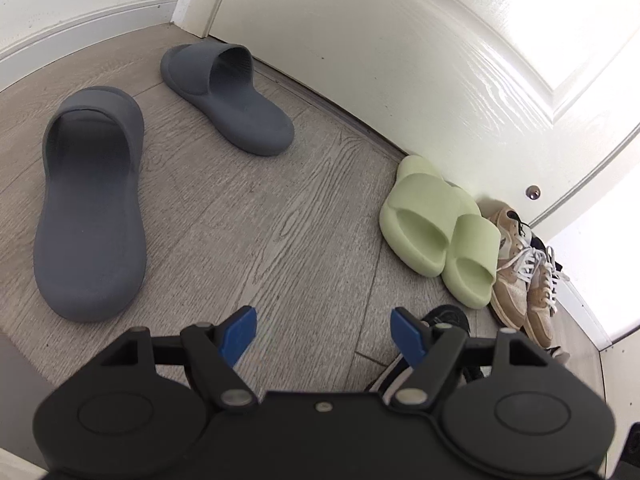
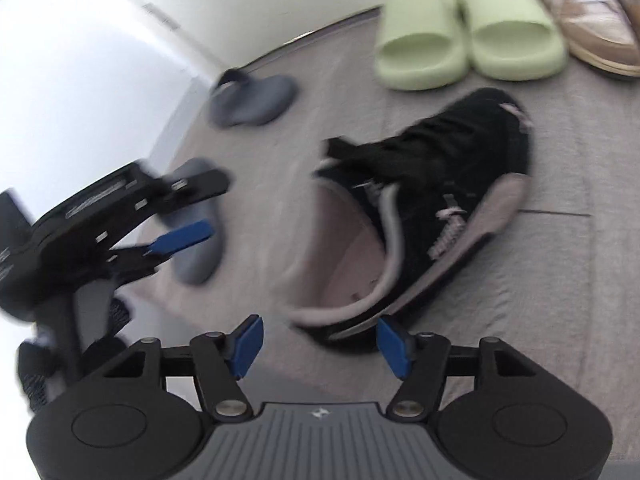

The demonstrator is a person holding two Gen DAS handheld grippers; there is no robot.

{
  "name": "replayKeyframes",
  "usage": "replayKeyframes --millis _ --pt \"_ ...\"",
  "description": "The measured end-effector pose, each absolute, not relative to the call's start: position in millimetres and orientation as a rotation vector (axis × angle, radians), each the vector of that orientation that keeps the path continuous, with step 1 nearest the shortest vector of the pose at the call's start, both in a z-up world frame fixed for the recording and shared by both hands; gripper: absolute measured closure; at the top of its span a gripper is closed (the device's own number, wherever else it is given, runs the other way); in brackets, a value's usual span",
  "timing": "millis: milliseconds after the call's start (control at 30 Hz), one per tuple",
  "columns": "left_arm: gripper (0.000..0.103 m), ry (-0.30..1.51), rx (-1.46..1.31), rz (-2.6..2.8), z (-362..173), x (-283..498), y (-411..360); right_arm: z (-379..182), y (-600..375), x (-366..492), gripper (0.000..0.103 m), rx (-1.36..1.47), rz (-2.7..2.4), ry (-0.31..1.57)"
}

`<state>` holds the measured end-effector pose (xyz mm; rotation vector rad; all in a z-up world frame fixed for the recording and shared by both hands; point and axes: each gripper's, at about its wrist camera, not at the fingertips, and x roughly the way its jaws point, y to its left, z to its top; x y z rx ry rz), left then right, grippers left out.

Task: Organize scattered shoes
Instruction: 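Carry the black sneaker toward the first black sneaker with the right tool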

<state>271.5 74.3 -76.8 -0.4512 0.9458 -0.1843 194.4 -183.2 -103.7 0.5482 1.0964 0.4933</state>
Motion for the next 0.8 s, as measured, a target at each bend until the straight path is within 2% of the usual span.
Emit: replayKeyframes --millis 100,167,267,367,433,567,600,733,800 --pt "0.029 0.956 -0.513 -0.188 -80.6 274.9 82.3 -69.1 -180.6 195.0 0.039 0.266 0.424 0.94" --pt "0.029 0.953 -0.515 -0.188 -80.8 275.3 82.6 -58.5 -166.8 200.4 0.039 -0.11 0.333 0.842" --pt "0.029 0.922 -0.452 -0.177 -75.9 271.8 76.0 -71.8 -149.2 207.4 0.039 -0.355 0.428 0.878" --pt "0.029 0.908 -0.395 -0.173 -73.7 269.1 68.3 -93.5 -143.0 213.7 0.045 -0.379 0.383 0.957" --pt "0.029 0.906 -0.366 -0.169 -73.7 268.0 64.2 -98.7 -153.0 216.3 0.059 -0.223 0.338 0.997" --pt "0.029 0.896 -0.292 -0.182 -72.7 264.1 52.6 -97.0 -187.6 217.9 0.075 0.086 0.172 1.014" --pt "0.029 0.89 -0.273 -0.193 -71.8 262.4 49.1 -99.8 -193.9 215.9 0.082 0.135 0.122 1.005" --pt "0.029 0.857 -0.169 -0.239 -68.6 253.6 30.0 -106.9 -236.4 195.3 0.082 0.505 -0.153 0.942" --pt "0.029 0.847 -0.096 -0.255 -69.2 249.3 18.6 -110.6 -228.4 188.8 0.082 0.537 -0.175 0.937"
